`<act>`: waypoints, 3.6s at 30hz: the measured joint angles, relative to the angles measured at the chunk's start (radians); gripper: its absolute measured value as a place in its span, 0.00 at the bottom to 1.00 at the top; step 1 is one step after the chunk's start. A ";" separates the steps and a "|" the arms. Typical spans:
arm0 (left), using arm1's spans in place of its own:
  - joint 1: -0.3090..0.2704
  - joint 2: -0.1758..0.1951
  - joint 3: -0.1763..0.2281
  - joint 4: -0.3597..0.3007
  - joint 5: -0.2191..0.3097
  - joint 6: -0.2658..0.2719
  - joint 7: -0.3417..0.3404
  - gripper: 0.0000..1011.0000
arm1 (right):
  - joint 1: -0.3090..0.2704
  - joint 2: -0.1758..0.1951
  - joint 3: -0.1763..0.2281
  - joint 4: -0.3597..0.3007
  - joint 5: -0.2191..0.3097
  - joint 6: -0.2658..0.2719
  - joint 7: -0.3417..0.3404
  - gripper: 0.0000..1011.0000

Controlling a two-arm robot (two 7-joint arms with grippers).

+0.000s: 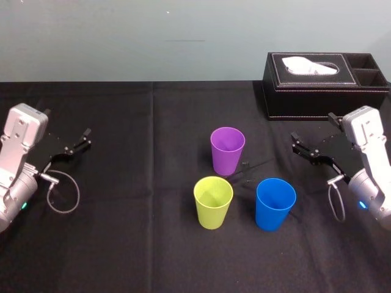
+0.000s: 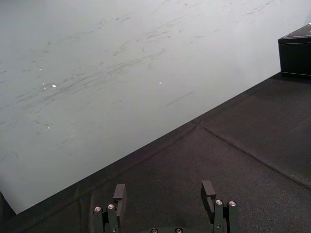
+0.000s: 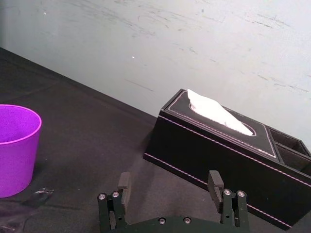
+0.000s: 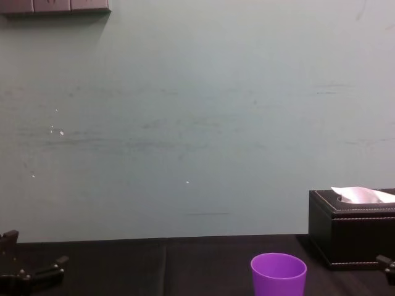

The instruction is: Stack the three plastic cups sequentially using one hand.

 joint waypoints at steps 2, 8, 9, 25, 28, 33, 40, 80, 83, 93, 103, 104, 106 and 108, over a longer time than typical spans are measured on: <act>0.000 0.000 0.000 0.000 0.000 0.000 0.000 1.00 | -0.005 0.000 0.006 -0.003 0.000 0.000 0.000 0.99; 0.000 0.000 0.000 0.000 0.000 0.000 0.000 1.00 | -0.043 0.007 0.041 -0.047 0.016 0.007 0.012 0.99; 0.000 0.000 0.000 0.000 0.000 0.000 0.000 1.00 | -0.049 0.010 0.047 -0.055 0.020 0.008 0.014 0.99; 0.000 0.000 0.000 0.000 0.000 0.000 0.000 1.00 | -0.205 0.101 0.199 -0.268 0.188 0.102 0.128 0.99; 0.000 0.000 0.000 0.000 0.000 0.000 0.000 1.00 | -0.241 0.127 0.230 -0.318 0.221 0.120 0.170 0.99; 0.000 0.000 0.000 0.000 0.000 0.000 0.000 1.00 | -0.283 0.157 0.264 -0.372 0.258 0.140 0.220 0.99; 0.000 0.000 0.000 0.000 0.000 0.000 0.000 1.00 | -0.347 0.196 0.308 -0.439 0.295 0.159 0.284 0.99; 0.000 0.000 0.000 0.000 0.000 0.000 0.000 1.00 | -0.611 0.260 0.456 -0.566 0.297 0.206 0.461 0.99; 0.000 0.000 0.000 0.000 0.000 0.000 0.000 1.00 | -0.613 0.254 0.466 -0.568 0.295 0.208 0.462 0.99; 0.000 0.000 0.000 0.000 0.000 0.000 0.000 1.00 | -0.583 0.249 0.435 -0.573 0.238 0.263 0.458 0.99; 0.000 0.000 0.000 0.000 0.000 0.000 0.000 1.00 | -0.557 0.248 0.404 -0.581 0.205 0.288 0.467 0.99; 0.000 0.000 0.000 0.000 0.000 0.000 0.000 1.00 | -0.556 0.248 0.404 -0.582 0.203 0.288 0.468 0.99; 0.000 0.000 0.000 0.000 0.000 0.000 0.000 1.00 | -0.557 0.248 0.405 -0.587 0.201 0.287 0.471 0.99; 0.000 0.000 0.000 0.000 0.000 0.000 0.000 1.00 | -0.559 0.247 0.408 -0.591 0.200 0.285 0.475 0.99</act>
